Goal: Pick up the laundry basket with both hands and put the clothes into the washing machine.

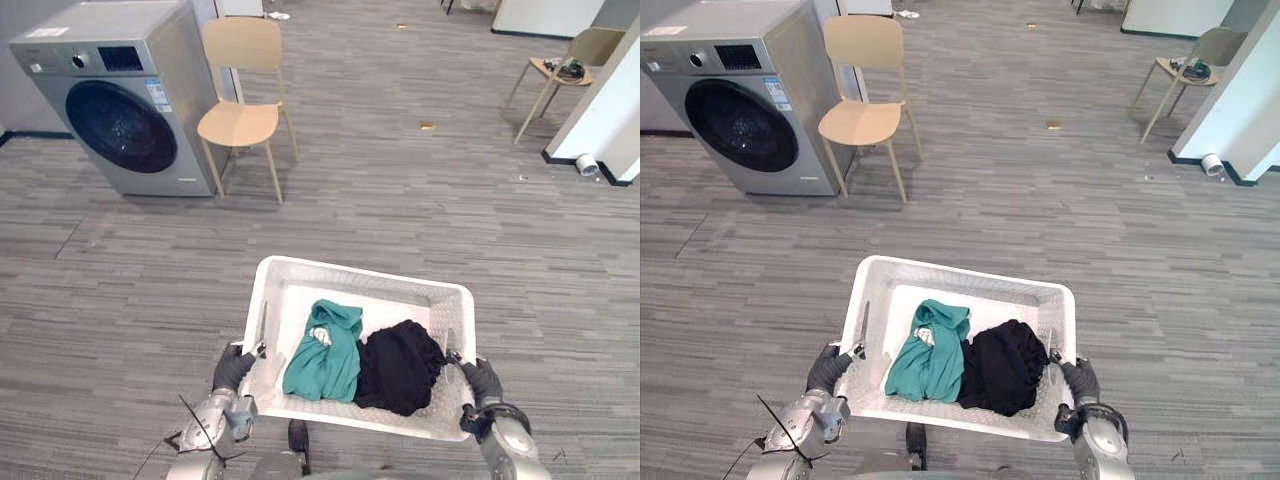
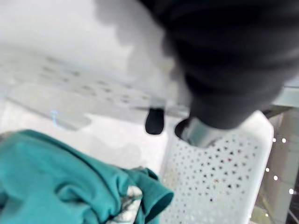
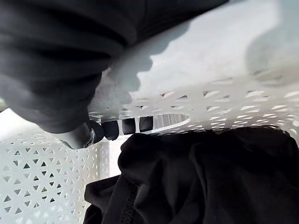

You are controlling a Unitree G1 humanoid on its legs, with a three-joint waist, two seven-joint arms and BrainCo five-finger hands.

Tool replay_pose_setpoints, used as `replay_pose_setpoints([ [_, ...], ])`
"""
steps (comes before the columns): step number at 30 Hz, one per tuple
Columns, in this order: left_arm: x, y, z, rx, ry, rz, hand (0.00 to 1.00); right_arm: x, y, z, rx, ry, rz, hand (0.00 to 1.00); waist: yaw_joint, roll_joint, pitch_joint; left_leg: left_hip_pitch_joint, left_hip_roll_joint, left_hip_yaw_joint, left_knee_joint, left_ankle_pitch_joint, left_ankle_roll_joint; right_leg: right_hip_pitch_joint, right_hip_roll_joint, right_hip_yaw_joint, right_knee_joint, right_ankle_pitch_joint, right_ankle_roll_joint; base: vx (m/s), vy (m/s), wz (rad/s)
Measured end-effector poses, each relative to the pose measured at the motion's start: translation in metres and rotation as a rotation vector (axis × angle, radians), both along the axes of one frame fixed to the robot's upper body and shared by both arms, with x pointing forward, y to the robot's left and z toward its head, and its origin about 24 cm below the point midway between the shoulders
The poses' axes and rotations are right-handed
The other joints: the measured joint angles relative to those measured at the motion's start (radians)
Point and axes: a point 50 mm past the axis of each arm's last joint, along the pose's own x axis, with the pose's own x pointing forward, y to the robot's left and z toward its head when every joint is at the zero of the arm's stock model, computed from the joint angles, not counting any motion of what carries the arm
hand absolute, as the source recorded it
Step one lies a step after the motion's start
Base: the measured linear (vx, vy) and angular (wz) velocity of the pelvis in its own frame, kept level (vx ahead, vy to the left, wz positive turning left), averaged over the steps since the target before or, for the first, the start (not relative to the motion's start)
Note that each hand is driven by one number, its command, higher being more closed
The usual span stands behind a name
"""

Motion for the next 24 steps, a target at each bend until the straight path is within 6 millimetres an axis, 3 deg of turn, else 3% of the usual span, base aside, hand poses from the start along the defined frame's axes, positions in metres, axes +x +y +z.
replay_pose_setpoints([
  [2,-0.002,0.004,-0.003,-0.002,0.014,0.026,1.00,0.007,0.003,-0.003,-0.004,0.014,0.034,1.00,0.025,0.008,0.007,-0.052,0.007,0.009,0.130,-0.081,0.002,-0.005,-0.024,-0.058,0.022,-0.005,-0.012,0.08,0.079,-0.23],
  [4,-0.006,0.002,-0.006,-0.010,0.029,0.038,1.00,0.007,0.002,-0.007,0.000,0.032,0.040,1.00,0.046,-0.006,0.025,-0.082,-0.020,0.013,0.320,-0.178,0.057,-0.026,-0.084,-0.081,0.143,-0.066,-0.023,0.16,0.129,-0.13],
  [5,-0.011,0.000,-0.009,-0.022,0.045,0.049,1.00,0.003,-0.002,-0.008,-0.011,0.040,0.047,1.00,0.042,0.027,0.023,-0.052,-0.032,0.001,0.325,-0.272,0.066,-0.074,-0.122,-0.114,0.364,-0.095,-0.059,0.20,0.160,0.25],
  [6,-0.011,-0.002,-0.009,-0.025,0.048,0.053,1.00,0.003,-0.002,-0.009,-0.011,0.042,0.047,1.00,0.034,0.007,0.036,-0.036,-0.075,-0.011,0.330,-0.297,0.083,-0.187,-0.221,-0.130,0.640,-0.064,-0.132,0.19,0.174,0.44],
  [7,-0.011,-0.002,-0.010,-0.022,0.051,0.046,1.00,0.001,-0.003,-0.011,-0.010,0.050,0.045,1.00,0.023,0.006,0.037,-0.016,-0.092,-0.024,0.324,-0.302,0.091,-0.232,-0.247,-0.117,0.739,-0.015,-0.199,0.27,0.219,0.75],
  [8,-0.013,-0.001,-0.011,-0.016,0.065,0.042,1.00,0.000,-0.003,-0.013,-0.003,0.061,0.050,1.00,0.001,0.018,0.043,0.014,-0.107,-0.059,0.307,-0.309,0.103,-0.309,-0.250,-0.037,0.873,0.122,-0.224,0.30,0.161,0.73],
  [9,-0.012,0.004,-0.009,0.006,0.063,0.038,1.00,-0.002,-0.001,-0.016,0.009,0.071,0.045,1.00,-0.014,0.025,0.051,0.040,-0.107,-0.092,0.300,-0.319,0.125,-0.359,-0.211,0.023,0.959,0.075,-0.141,0.40,0.142,0.62],
  [10,-0.012,0.005,-0.009,0.010,0.062,0.037,1.00,-0.002,0.000,-0.016,0.013,0.071,0.044,1.00,-0.015,0.025,0.053,0.046,-0.107,-0.101,0.299,-0.321,0.131,-0.371,-0.195,0.028,0.967,0.055,-0.127,0.26,0.054,0.48],
  [12,-0.010,0.008,-0.006,0.033,0.052,0.020,1.00,-0.005,0.006,-0.019,0.045,0.073,0.026,1.00,-0.016,0.022,0.073,0.096,-0.103,-0.153,0.271,-0.341,0.140,-0.431,-0.091,0.015,0.905,-0.023,-0.091,0.34,0.023,0.61],
  [14,-0.007,0.002,-0.004,0.029,0.043,-0.008,1.00,-0.012,0.002,-0.016,0.055,0.057,-0.006,1.00,-0.028,0.019,0.075,0.152,-0.104,-0.199,0.231,-0.365,0.140,-0.459,-0.037,-0.081,0.644,-0.040,-0.059,0.41,-0.011,0.73],
  [15,-0.006,0.000,-0.003,0.027,0.037,-0.016,1.00,-0.013,0.001,-0.016,0.060,0.055,-0.014,1.00,-0.027,0.022,0.077,0.186,-0.109,-0.214,0.201,-0.376,0.129,-0.461,-0.014,-0.118,0.462,-0.001,-0.041,0.51,-0.032,0.47],
  [16,-0.004,0.000,-0.002,0.029,0.029,-0.025,1.00,-0.014,0.000,-0.016,0.067,0.054,-0.020,1.00,-0.028,-0.005,0.068,0.243,-0.125,-0.230,0.149,-0.387,0.112,-0.460,0.007,-0.137,0.241,0.079,-0.018,0.66,-0.074,0.50],
  [17,-0.003,0.000,-0.002,0.032,0.027,-0.029,1.00,-0.015,0.001,-0.016,0.069,0.054,-0.022,1.00,-0.033,-0.013,0.067,0.273,-0.141,-0.248,0.125,-0.401,0.093,-0.481,0.016,-0.124,0.174,0.120,-0.006,0.58,-0.098,0.63],
  [18,-0.002,-0.001,-0.002,0.032,0.028,-0.034,1.00,-0.016,0.000,-0.017,0.068,0.059,-0.025,1.00,-0.045,-0.017,0.060,0.307,-0.137,-0.269,0.127,-0.430,0.086,-0.493,0.030,-0.091,0.160,0.159,-0.034,0.65,-0.151,0.90],
  [19,-0.006,-0.006,-0.005,0.019,0.041,-0.036,1.00,-0.023,-0.004,-0.017,0.067,0.068,-0.039,1.00,-0.068,0.030,0.027,0.359,-0.076,-0.310,0.168,-0.473,0.052,-0.464,0.091,-0.058,0.207,0.224,-0.131,0.60,-0.129,0.90],
  [20,-0.005,-0.006,-0.004,0.019,0.039,-0.042,1.00,-0.027,-0.005,-0.018,0.067,0.076,-0.048,1.00,-0.074,0.046,0.013,0.331,-0.059,-0.311,0.264,-0.487,0.027,-0.454,0.105,-0.069,0.220,0.239,-0.155,0.96,-0.187,0.71],
  [21,-0.004,-0.009,-0.004,0.011,0.032,-0.043,1.00,-0.025,-0.008,-0.016,0.061,0.066,-0.044,1.00,-0.072,0.091,0.005,0.237,-0.012,-0.312,0.518,-0.460,-0.045,-0.418,0.141,-0.104,0.240,0.192,-0.170,0.82,-0.145,0.25],
  [22,-0.003,-0.010,-0.003,0.009,0.029,-0.041,1.00,-0.023,-0.009,-0.014,0.062,0.059,-0.042,1.00,-0.066,0.109,0.008,0.190,-0.002,-0.312,0.651,-0.409,-0.133,-0.390,0.159,-0.111,0.239,0.176,-0.181,0.97,-0.164,0.01],
  [23,-0.003,-0.010,-0.003,0.002,0.025,-0.033,1.00,-0.019,-0.011,-0.010,0.052,0.044,-0.026,1.00,-0.050,0.132,0.018,0.102,0.021,-0.307,0.904,-0.182,-0.276,-0.310,0.193,-0.104,0.217,0.131,-0.182,0.80,-0.110,-0.20],
  [24,-0.005,-0.009,-0.004,-0.003,0.028,-0.025,1.00,-0.017,-0.011,-0.008,0.048,0.037,-0.020,1.00,-0.027,0.146,0.029,0.033,0.081,-0.266,1.131,-0.131,-0.257,-0.205,0.229,-0.086,0.173,0.103,-0.184,0.79,-0.091,-0.30],
])
